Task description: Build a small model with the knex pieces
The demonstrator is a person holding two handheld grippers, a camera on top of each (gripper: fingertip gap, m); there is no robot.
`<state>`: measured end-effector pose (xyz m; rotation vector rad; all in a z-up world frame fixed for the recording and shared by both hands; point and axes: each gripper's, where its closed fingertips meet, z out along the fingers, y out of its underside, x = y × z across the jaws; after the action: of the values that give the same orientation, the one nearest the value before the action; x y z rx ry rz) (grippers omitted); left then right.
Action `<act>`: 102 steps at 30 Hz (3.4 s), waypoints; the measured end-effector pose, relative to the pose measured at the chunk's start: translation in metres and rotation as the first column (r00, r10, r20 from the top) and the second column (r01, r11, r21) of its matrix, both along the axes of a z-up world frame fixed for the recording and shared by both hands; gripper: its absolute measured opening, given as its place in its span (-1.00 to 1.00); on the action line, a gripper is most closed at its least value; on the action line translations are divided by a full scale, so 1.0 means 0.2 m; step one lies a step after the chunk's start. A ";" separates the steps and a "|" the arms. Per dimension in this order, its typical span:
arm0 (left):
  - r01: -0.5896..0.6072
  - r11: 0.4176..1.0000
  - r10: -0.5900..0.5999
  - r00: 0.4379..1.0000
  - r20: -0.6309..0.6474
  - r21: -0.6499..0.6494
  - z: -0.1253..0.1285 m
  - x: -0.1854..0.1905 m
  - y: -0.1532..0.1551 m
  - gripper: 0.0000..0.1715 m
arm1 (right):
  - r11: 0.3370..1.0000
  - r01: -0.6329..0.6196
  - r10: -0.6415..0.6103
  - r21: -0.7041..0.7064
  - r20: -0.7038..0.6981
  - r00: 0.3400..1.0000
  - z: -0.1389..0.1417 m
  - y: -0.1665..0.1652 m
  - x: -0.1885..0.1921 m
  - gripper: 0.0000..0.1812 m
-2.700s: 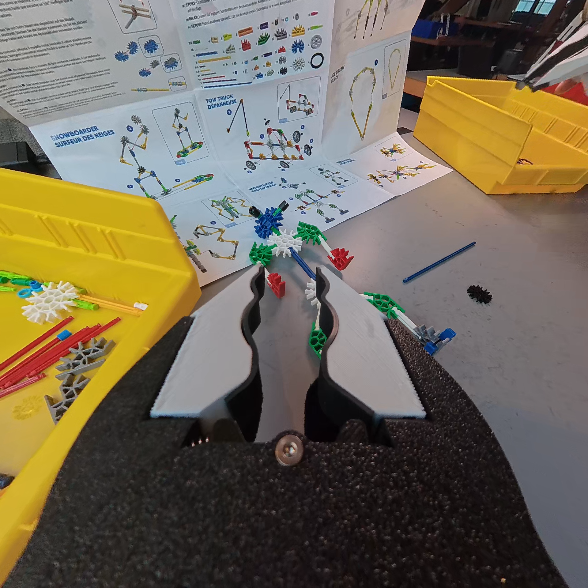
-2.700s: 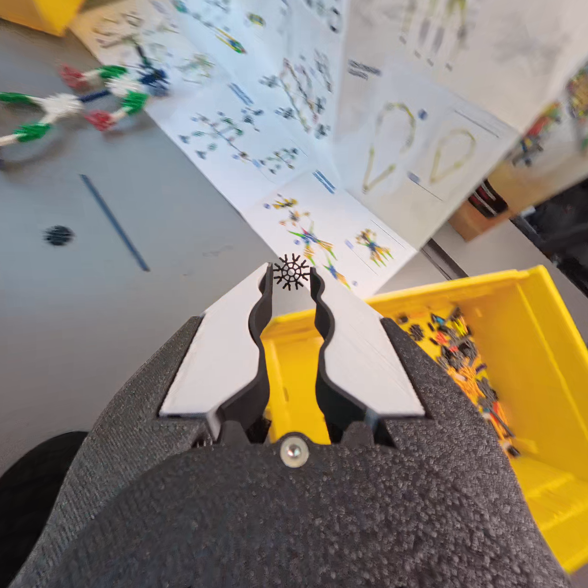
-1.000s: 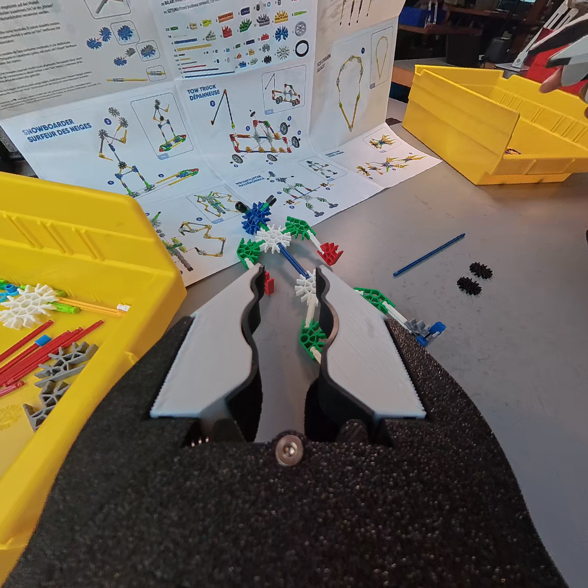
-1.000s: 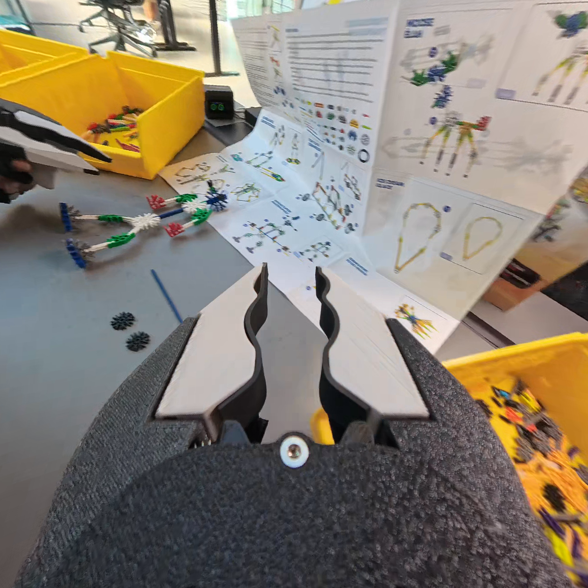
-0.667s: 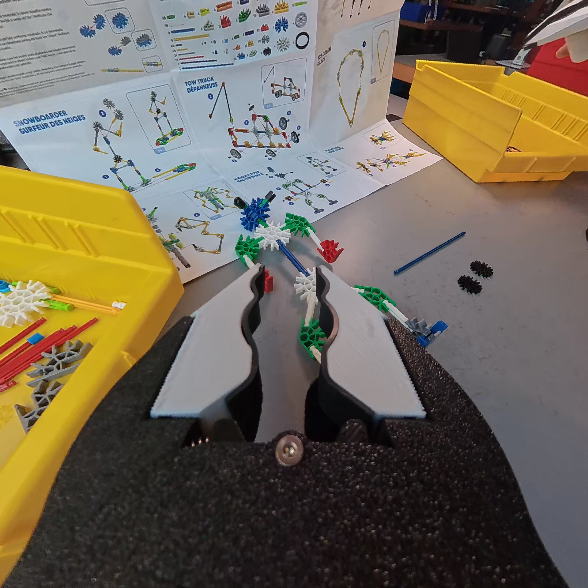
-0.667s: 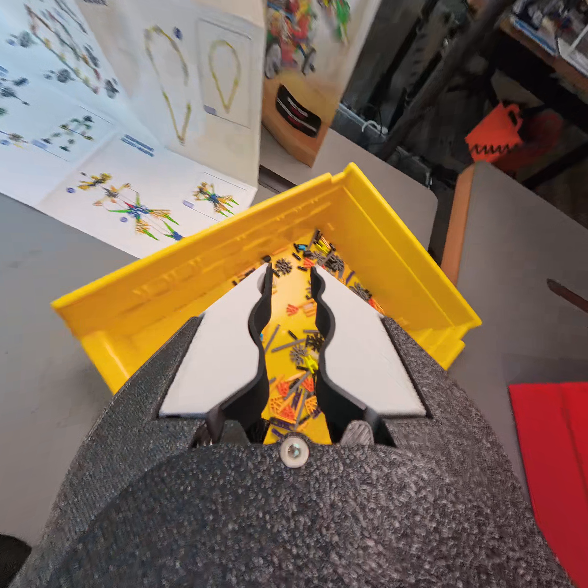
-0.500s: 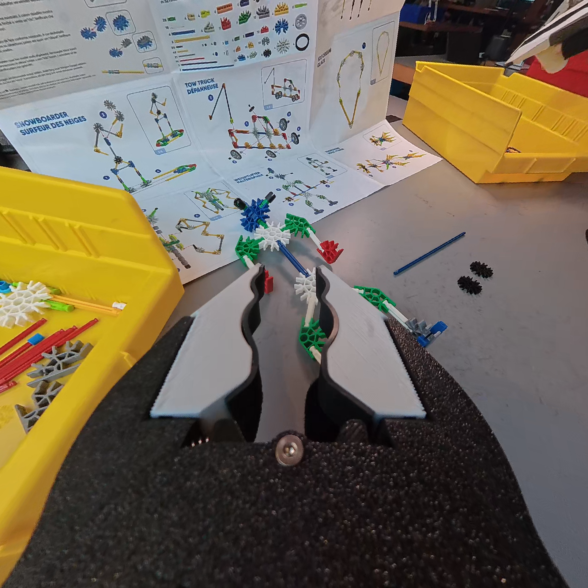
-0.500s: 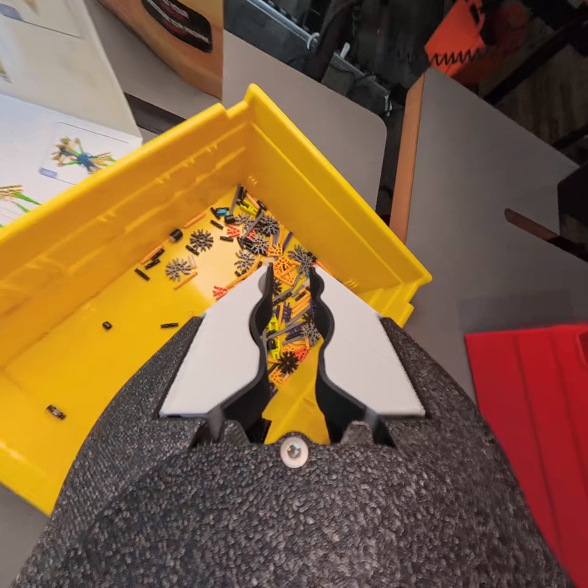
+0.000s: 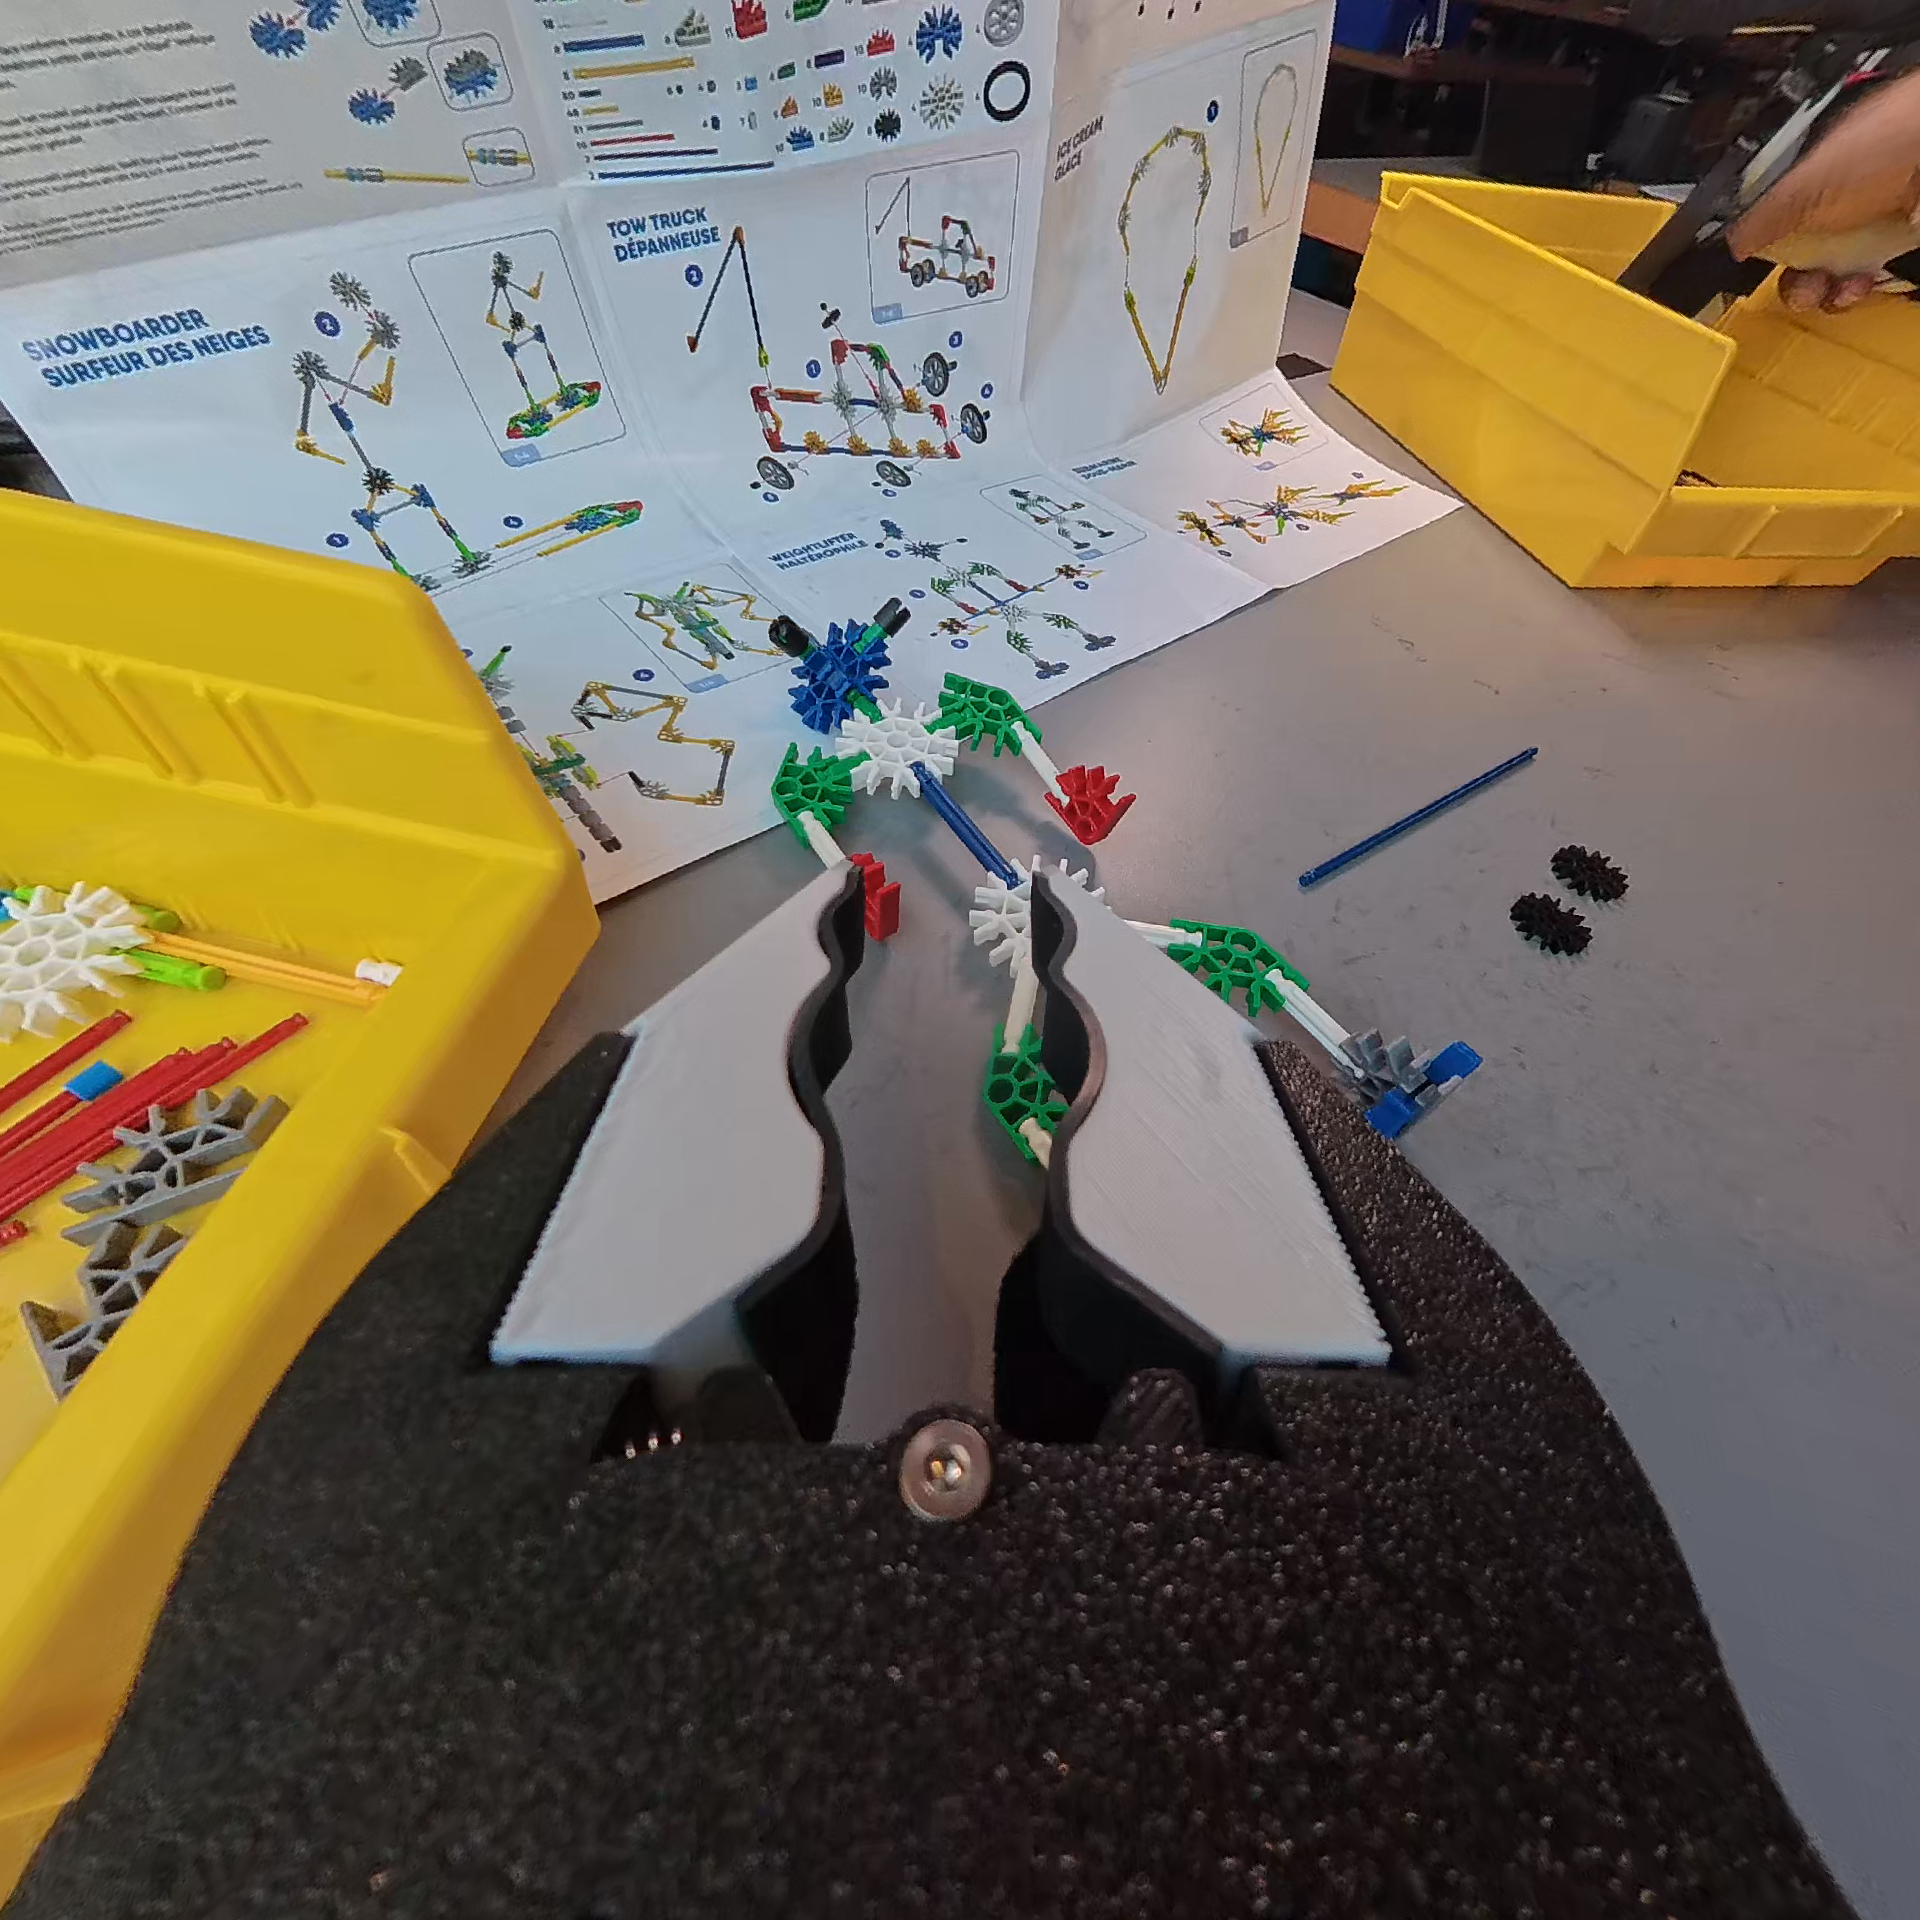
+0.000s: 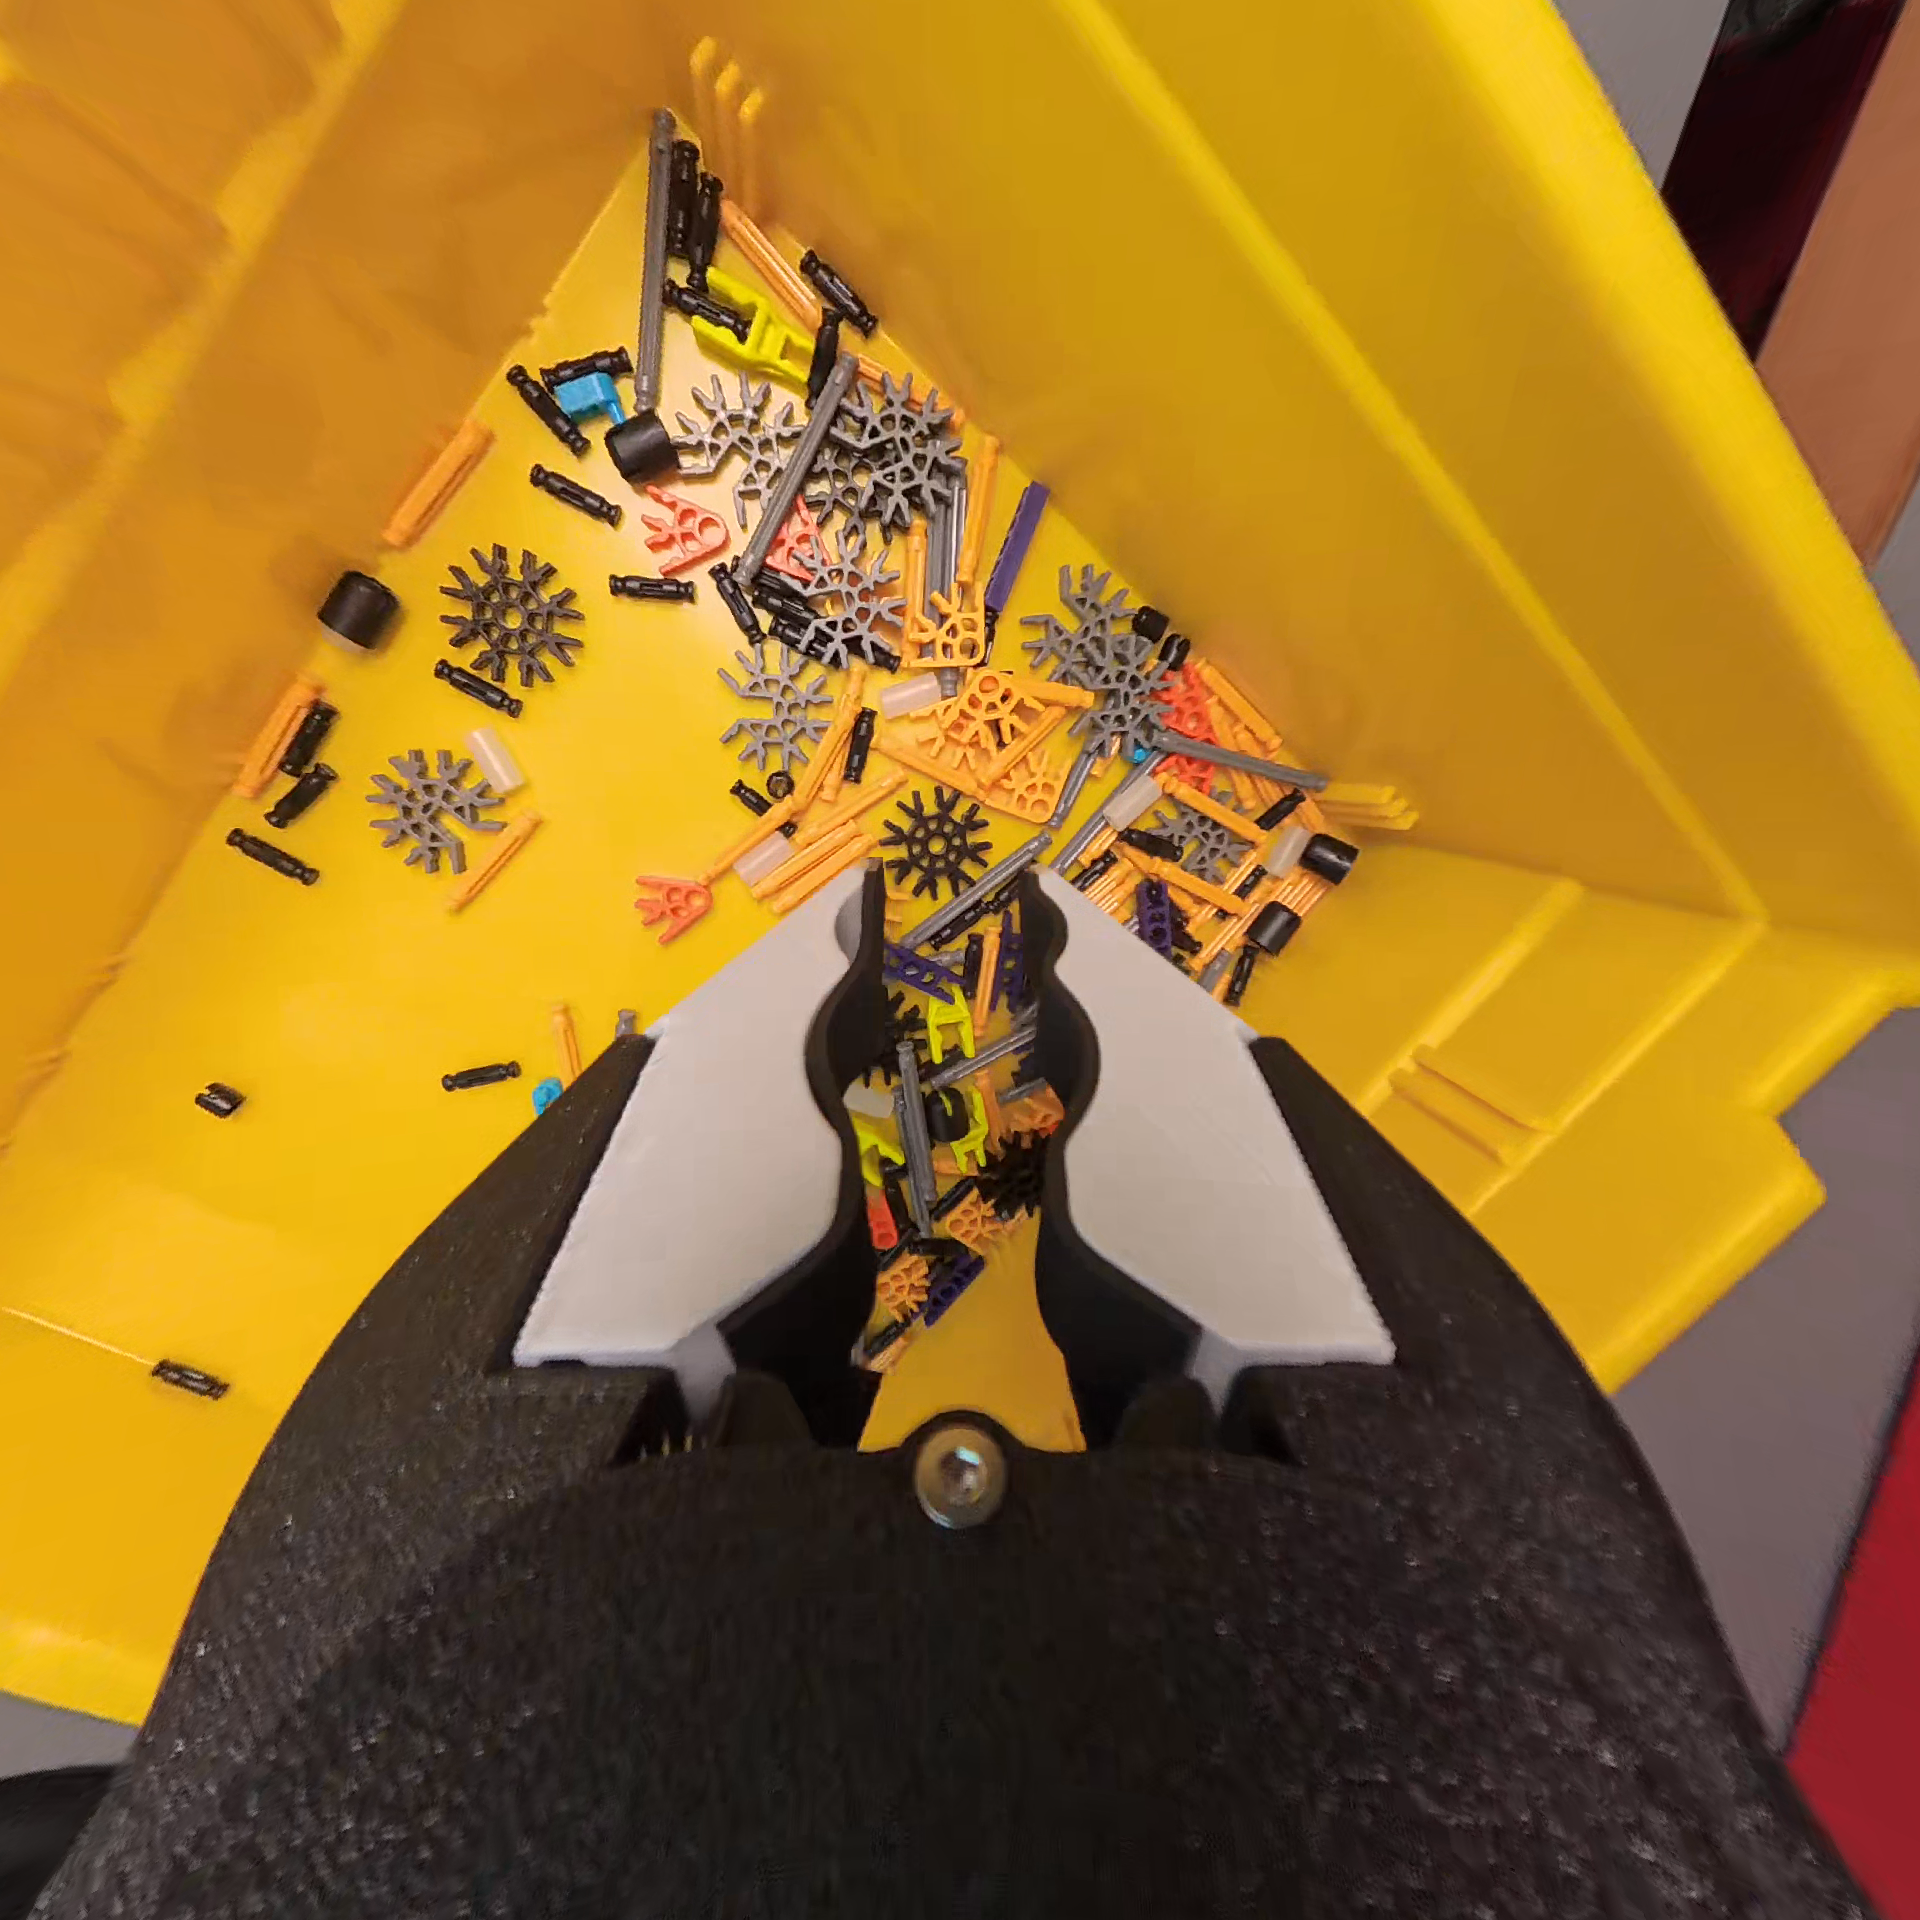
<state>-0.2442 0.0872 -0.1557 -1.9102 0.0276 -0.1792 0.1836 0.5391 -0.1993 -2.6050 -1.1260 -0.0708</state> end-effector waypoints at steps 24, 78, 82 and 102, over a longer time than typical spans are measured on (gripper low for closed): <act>0.016 1.000 -0.016 1.000 -0.004 -0.002 0.00 0.02 0.00 -0.64 | 0.984 0.072 -0.099 -0.161 -0.167 0.981 -0.05 -0.04 -0.07 -0.77; 0.031 1.000 -0.031 0.999 -0.019 -0.002 0.01 0.04 0.00 -0.64 | 0.994 0.069 -0.076 -0.085 -0.083 0.994 -0.07 -0.03 -0.03 -0.77; 0.033 0.999 -0.033 0.999 -0.024 0.001 0.01 0.04 0.00 -0.64 | 0.994 0.069 -0.077 -0.084 -0.092 0.993 -0.07 -0.03 -0.03 -0.79; -0.014 1.000 0.015 0.998 -0.055 0.018 0.05 -0.03 -0.02 -0.65 | 0.275 -0.929 0.940 0.246 -0.270 0.207 0.39 -1.93 -1.42 -0.77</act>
<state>-0.2494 0.0832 -0.1462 -1.8966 0.0518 -0.1162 -0.0999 0.1532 -0.1208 -1.3042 -2.2765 0.6474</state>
